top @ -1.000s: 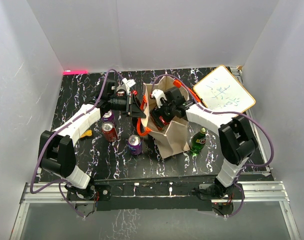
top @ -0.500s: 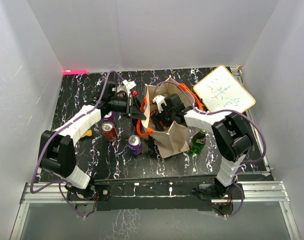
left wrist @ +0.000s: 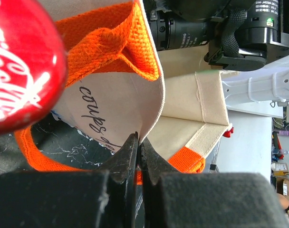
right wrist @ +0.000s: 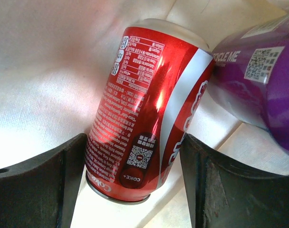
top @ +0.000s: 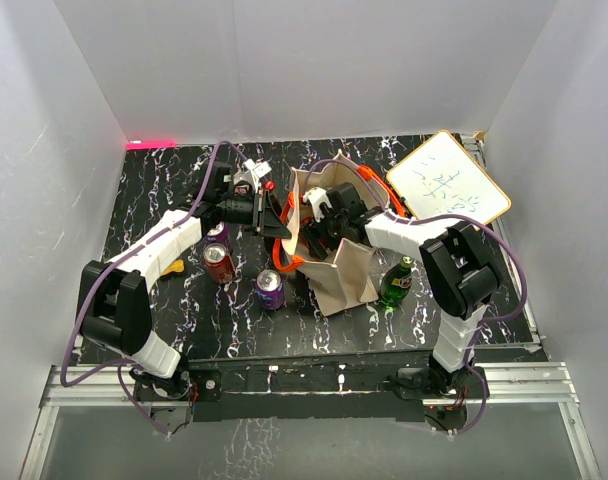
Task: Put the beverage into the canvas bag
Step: Adjust the drink in the canvas bag.
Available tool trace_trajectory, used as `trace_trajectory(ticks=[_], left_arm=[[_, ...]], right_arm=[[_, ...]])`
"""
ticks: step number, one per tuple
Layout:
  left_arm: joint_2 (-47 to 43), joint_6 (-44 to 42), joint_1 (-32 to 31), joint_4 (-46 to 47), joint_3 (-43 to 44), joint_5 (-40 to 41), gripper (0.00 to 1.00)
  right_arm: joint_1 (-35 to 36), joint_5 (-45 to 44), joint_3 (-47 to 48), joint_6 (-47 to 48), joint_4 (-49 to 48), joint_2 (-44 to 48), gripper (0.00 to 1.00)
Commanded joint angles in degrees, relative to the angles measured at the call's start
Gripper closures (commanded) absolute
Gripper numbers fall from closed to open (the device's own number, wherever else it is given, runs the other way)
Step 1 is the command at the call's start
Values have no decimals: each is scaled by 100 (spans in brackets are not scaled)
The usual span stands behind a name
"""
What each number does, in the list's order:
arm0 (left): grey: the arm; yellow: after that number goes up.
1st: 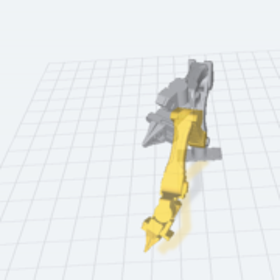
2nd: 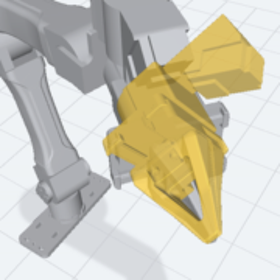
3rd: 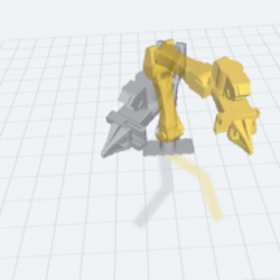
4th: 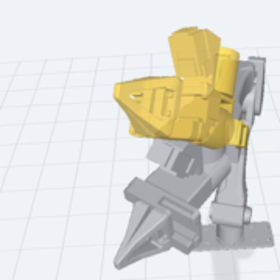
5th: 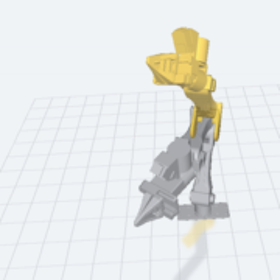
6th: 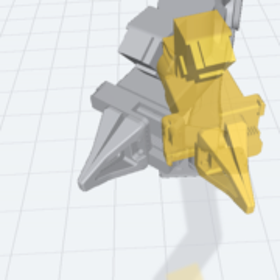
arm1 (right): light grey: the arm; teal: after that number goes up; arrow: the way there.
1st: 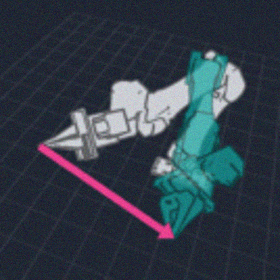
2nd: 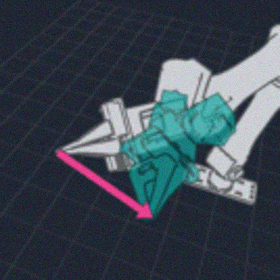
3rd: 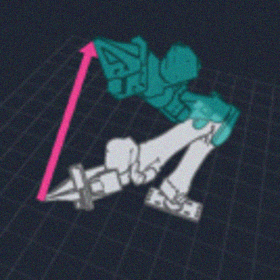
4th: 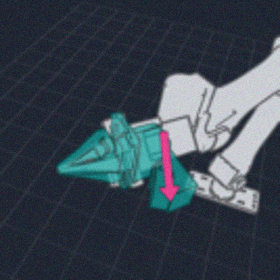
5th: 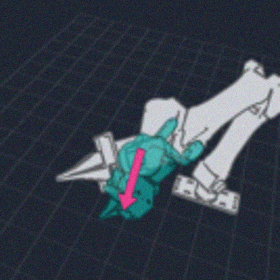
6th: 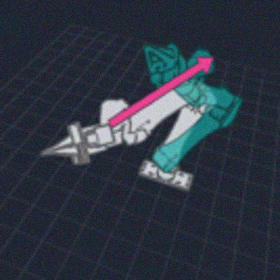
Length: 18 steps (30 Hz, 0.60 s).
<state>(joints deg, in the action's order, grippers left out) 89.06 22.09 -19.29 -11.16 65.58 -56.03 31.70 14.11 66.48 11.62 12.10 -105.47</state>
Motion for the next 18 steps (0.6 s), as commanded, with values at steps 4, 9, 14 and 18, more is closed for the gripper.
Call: trace_trajectory(ticks=[4,9,14,18], left_arm=[[-81,-90,31,-82,137,125,100],[-50,-65,30,-62,164,145,100],[17,-12,30,-66,240,121,100],[50,-3,30,-58,301,72,100]], right_arm=[[9,505,633,293,328,722,92],[-18,445,1005,375,773,946,92],[-91,464,1257,403,1037,1137,92],[-160,505,1417,446,1247,1307,92]])
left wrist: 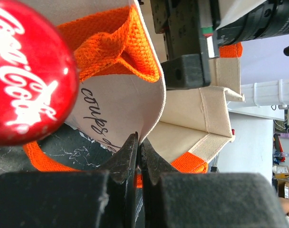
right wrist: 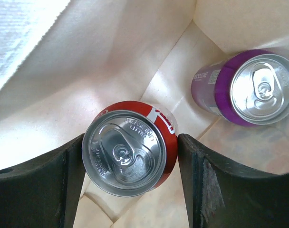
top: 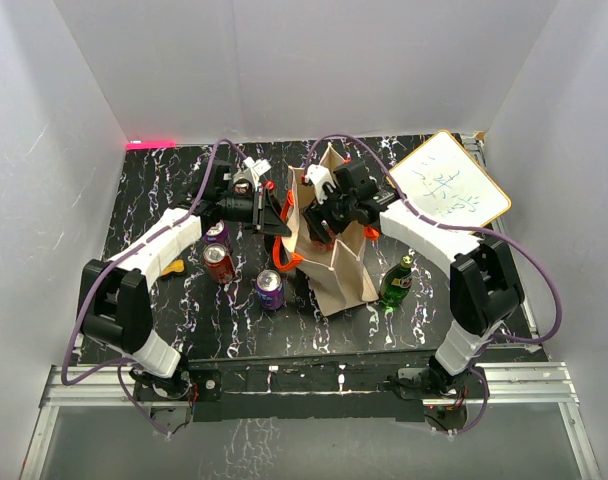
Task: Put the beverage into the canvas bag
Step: Adjust the drink in the canvas bag.
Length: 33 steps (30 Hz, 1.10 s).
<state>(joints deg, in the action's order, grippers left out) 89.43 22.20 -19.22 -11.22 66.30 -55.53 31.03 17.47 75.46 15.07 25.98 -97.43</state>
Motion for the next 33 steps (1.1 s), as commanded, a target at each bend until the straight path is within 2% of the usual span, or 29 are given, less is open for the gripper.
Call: trace_trajectory(ticks=[1,22,33], left_arm=[[15,-14,24,-43,232,12,100],[85,-337,24,-257,523,-72,100],[25,-220,24,-148,466,-312,100]], right_arm=[[-111,170,541,108,-119,533,92],[-401,185,1558,5,111,597,92],[-401,985,1457,-40,-457,118,92]])
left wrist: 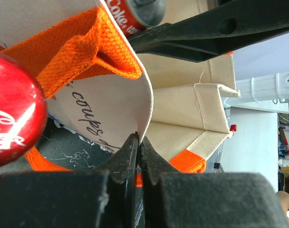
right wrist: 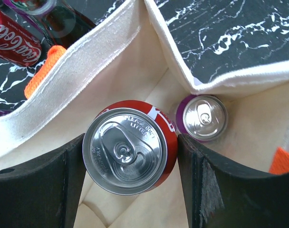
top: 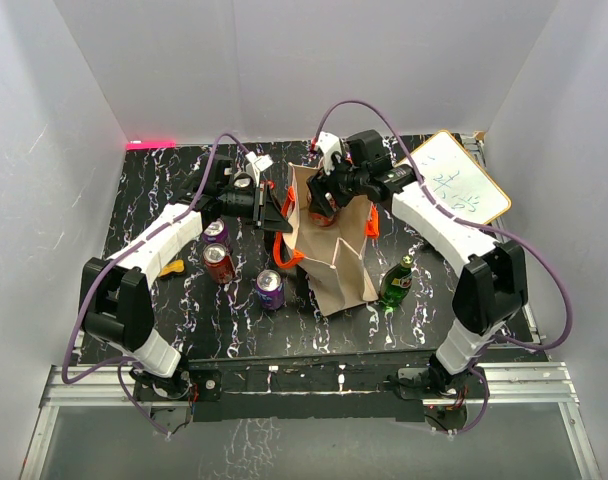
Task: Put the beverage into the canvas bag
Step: Adjust the drink in the canvas bag.
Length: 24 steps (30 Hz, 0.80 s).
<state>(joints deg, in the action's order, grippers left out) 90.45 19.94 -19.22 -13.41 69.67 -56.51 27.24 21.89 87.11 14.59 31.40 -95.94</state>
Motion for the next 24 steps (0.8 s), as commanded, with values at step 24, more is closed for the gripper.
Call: trace_trajectory(ticks=[24], left_arm=[[58,220,103,-79,-23,-123,100]], right_arm=[[-22,955,-360,812,-2514,-1071,92]])
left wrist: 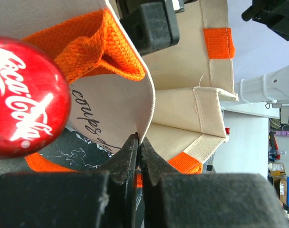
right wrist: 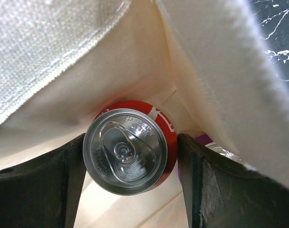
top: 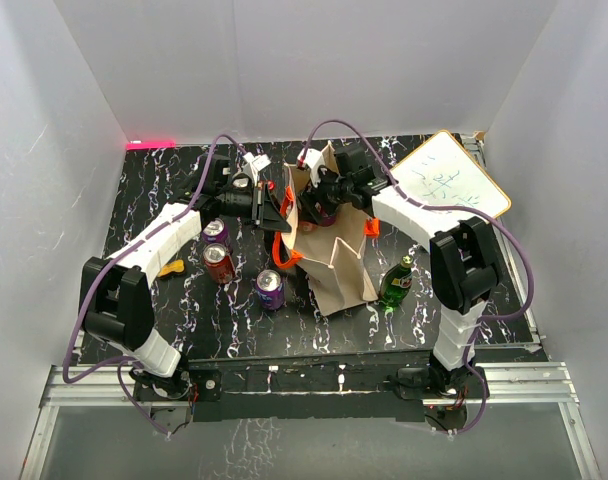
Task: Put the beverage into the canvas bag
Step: Adjust the drink in the canvas bag.
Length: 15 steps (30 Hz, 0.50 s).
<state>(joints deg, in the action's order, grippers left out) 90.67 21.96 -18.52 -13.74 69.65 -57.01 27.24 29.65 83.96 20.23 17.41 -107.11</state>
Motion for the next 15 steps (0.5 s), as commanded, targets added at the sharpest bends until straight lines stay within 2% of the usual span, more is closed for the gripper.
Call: trace_trajectory(ticks=[1,8,15], left_arm=[[38,26,33,-38,-21,-80,100],[63,28,33,-6,-48,-82,100],[42,3,31,-6,-54,-82,100]], right_arm=[[-21,163,-102,245,-1205,31,92],[-22,-8,-389,165,-1684,-75,88],[-24,9,-598,231,-1882,-174,80]])
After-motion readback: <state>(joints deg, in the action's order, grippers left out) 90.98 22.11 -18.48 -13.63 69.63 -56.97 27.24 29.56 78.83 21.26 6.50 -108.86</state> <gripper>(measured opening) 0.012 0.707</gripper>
